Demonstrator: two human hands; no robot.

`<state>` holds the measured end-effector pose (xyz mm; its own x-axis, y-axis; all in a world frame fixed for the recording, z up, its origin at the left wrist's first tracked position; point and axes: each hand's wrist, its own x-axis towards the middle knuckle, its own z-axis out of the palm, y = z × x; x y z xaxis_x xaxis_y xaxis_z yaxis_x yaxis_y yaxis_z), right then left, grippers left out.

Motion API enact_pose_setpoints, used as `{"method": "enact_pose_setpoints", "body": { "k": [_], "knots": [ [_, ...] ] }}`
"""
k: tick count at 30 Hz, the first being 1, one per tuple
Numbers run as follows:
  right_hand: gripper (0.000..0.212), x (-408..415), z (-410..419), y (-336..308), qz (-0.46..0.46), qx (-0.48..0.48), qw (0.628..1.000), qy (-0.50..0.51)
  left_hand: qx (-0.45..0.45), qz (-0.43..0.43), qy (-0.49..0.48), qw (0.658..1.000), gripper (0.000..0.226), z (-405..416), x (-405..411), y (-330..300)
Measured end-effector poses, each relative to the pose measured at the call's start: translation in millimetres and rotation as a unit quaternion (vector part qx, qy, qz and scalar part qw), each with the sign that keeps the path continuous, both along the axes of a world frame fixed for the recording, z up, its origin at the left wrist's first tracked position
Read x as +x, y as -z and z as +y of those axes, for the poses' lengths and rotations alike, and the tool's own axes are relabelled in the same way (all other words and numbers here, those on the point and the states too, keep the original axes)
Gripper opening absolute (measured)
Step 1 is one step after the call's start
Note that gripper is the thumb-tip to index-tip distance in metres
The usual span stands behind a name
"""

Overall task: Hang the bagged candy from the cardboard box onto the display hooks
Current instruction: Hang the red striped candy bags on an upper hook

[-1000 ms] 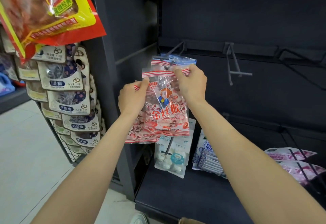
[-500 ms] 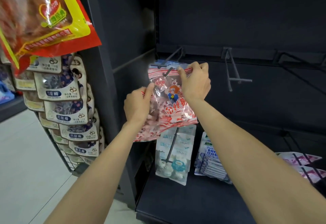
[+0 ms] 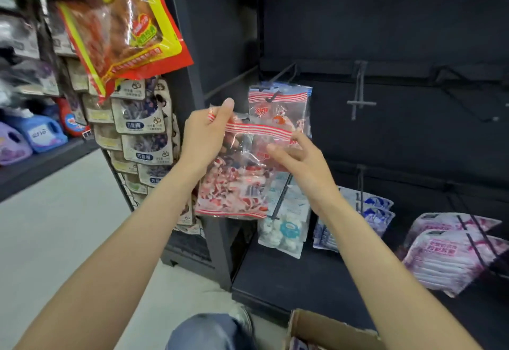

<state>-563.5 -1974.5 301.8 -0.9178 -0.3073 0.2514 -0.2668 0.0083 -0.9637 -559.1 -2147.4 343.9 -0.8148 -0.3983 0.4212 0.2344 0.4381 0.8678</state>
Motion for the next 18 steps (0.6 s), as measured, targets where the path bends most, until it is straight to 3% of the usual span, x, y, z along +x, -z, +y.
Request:
{"method": "enact_pose_setpoints", "body": {
  "k": [3,6,8,18],
  "knots": [
    [0.011,-5,4,-16,0.017,-0.044,0.996,0.075,0.113,-0.007,0.049,0.992,0.038,16,-4,-12],
    [0.028,-19,1,-26,0.011,-0.056,0.988,0.141,0.172,-0.031,0.136,0.975,0.017,19,-13,-8],
    [0.037,-28,-4,-26,0.001,-0.035,0.985,0.172,0.192,-0.044,0.136,0.971,0.01,17,-23,0],
    [0.03,-66,-16,-19,0.012,0.012,0.97,0.241,0.169,-0.053,0.07,0.982,0.01,23,-63,1]
  ]
}}
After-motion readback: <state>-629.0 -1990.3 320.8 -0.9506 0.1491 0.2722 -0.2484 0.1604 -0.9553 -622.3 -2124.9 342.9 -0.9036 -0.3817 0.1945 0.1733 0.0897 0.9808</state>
